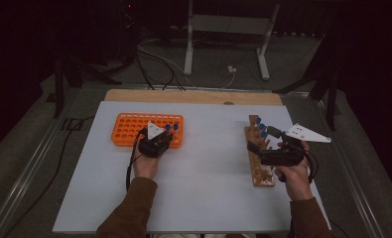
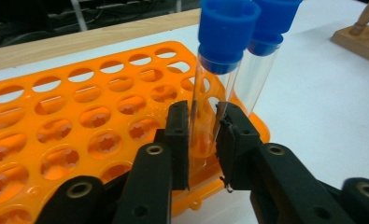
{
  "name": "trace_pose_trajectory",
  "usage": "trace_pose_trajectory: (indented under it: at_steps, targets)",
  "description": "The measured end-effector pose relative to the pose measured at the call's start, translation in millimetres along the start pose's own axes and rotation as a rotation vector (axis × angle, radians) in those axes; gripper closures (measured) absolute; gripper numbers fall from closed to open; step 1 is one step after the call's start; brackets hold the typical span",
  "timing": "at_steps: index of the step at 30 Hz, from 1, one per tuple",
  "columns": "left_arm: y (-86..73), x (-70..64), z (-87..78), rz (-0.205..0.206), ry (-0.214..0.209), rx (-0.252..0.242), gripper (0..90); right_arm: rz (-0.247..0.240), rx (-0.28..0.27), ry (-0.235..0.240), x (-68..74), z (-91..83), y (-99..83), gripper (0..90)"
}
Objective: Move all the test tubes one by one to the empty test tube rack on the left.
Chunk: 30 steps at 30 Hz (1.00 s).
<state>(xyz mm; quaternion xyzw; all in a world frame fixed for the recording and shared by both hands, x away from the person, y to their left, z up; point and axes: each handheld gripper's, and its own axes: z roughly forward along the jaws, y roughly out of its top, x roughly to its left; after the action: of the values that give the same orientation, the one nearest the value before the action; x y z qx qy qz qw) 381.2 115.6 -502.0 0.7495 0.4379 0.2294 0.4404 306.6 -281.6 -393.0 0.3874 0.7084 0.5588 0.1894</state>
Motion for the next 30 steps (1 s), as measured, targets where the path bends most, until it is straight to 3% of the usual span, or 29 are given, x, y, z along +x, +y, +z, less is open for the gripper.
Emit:
trace_pose_trajectory:
  at_steps: [13, 17, 25, 30]
  targets:
    - [-7.1, 8.9, -14.7, -0.082, -0.030, -0.010, 54.1, 0.010, -0.003, -0.008, -4.6, -1.4, -0.2, 0.0]
    - [-7.2, 8.5, -27.5, -0.096, -0.070, -0.043, 51.9, 0.015, -0.002, -0.020, -8.6, -1.2, -1.2, 0.0]
    - [-5.9, 9.2, -53.9, -0.136, -0.119, -0.111, 34.7, 0.040, 0.010, -0.050, -19.1, 1.3, -6.5, 0.0]
    - [-6.8, 9.1, -70.9, -0.152, -0.117, -0.143, 26.1, 0.018, 0.031, -0.085, -21.7, 5.1, -9.8, 0.0]
